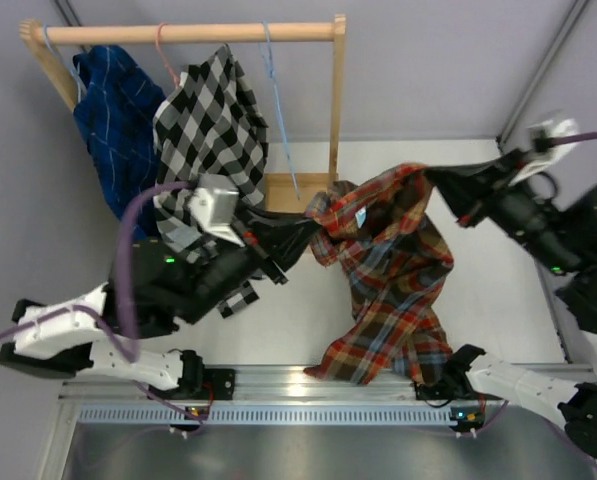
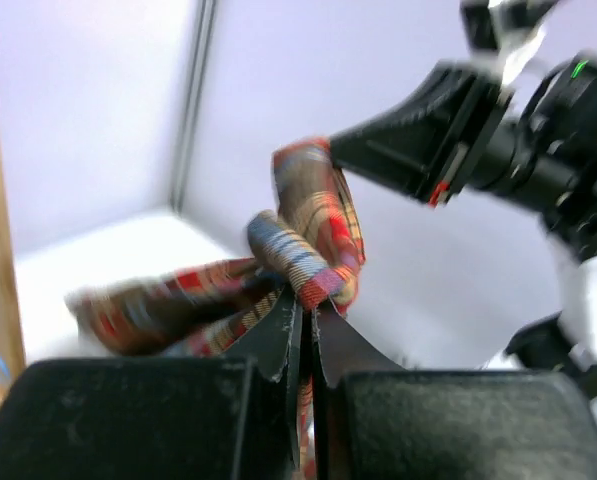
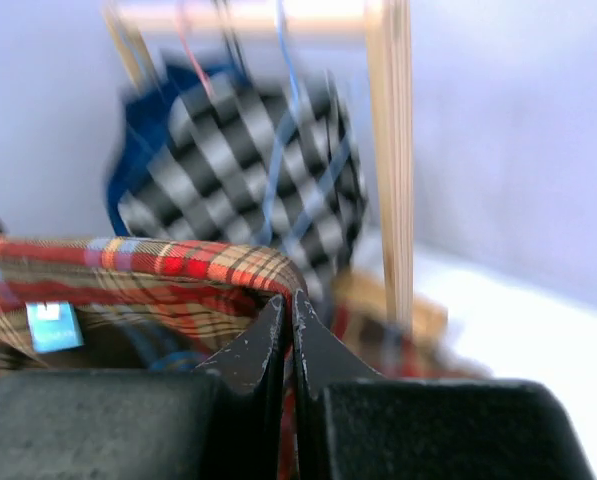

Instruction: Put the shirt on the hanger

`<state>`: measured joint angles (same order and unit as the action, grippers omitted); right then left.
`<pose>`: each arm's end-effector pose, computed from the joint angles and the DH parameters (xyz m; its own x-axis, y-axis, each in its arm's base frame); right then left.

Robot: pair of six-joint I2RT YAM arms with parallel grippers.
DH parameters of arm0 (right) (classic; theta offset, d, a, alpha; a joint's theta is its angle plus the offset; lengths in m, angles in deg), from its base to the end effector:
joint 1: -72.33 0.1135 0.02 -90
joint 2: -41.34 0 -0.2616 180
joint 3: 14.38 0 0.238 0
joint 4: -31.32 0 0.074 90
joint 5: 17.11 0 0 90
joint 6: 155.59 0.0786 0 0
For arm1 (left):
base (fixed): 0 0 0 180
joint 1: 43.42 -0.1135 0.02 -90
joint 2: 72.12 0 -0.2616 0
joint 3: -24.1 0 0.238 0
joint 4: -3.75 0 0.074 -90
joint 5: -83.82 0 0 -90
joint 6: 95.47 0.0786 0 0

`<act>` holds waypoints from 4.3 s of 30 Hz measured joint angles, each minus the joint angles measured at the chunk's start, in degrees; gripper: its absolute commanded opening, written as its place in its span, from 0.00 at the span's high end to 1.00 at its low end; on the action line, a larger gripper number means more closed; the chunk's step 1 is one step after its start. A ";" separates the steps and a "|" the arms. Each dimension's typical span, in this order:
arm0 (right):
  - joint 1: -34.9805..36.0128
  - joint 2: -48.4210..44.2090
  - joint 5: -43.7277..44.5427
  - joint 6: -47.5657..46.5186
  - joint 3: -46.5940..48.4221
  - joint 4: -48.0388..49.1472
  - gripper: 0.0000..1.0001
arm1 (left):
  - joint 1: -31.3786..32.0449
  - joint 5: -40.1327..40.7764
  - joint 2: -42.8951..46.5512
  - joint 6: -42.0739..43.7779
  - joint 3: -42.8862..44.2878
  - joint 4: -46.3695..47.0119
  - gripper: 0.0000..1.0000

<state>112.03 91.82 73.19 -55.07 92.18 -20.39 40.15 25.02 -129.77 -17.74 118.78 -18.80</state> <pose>0.1068 0.0882 0.5244 -0.0582 0.1889 -0.9803 -0.6348 0.7508 0.1824 0.0636 -0.2009 0.5131 -0.1413 -0.3691 -0.9186 0.7816 0.5278 -0.3323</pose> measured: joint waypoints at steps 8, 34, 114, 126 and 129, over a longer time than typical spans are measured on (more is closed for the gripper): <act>0.04 -1.86 6.29 -2.86 16.28 -2.84 1.00 | 18.10 29.05 -21.22 27.56 25.90 10.14 1.00; -0.90 -14.75 20.11 7.72 -47.04 -4.55 0.32 | -25.38 -25.70 -34.97 -18.27 -18.69 -4.07 1.00; -1.36 15.45 4.13 -0.17 -36.79 11.82 1.00 | -19.71 0.04 -33.42 -23.54 -16.72 2.21 0.51; -1.38 14.12 -1.75 0.15 -36.79 11.87 1.00 | -20.33 -0.55 -33.86 -22.43 -21.22 5.03 0.57; -1.38 14.03 -3.85 0.20 -36.79 11.89 1.00 | -20.52 -0.96 -33.29 -21.53 -23.17 7.50 1.00</act>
<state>110.65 105.85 69.34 -54.87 55.40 -8.50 19.63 24.06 -163.06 -39.27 95.61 -11.30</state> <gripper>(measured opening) 0.011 0.269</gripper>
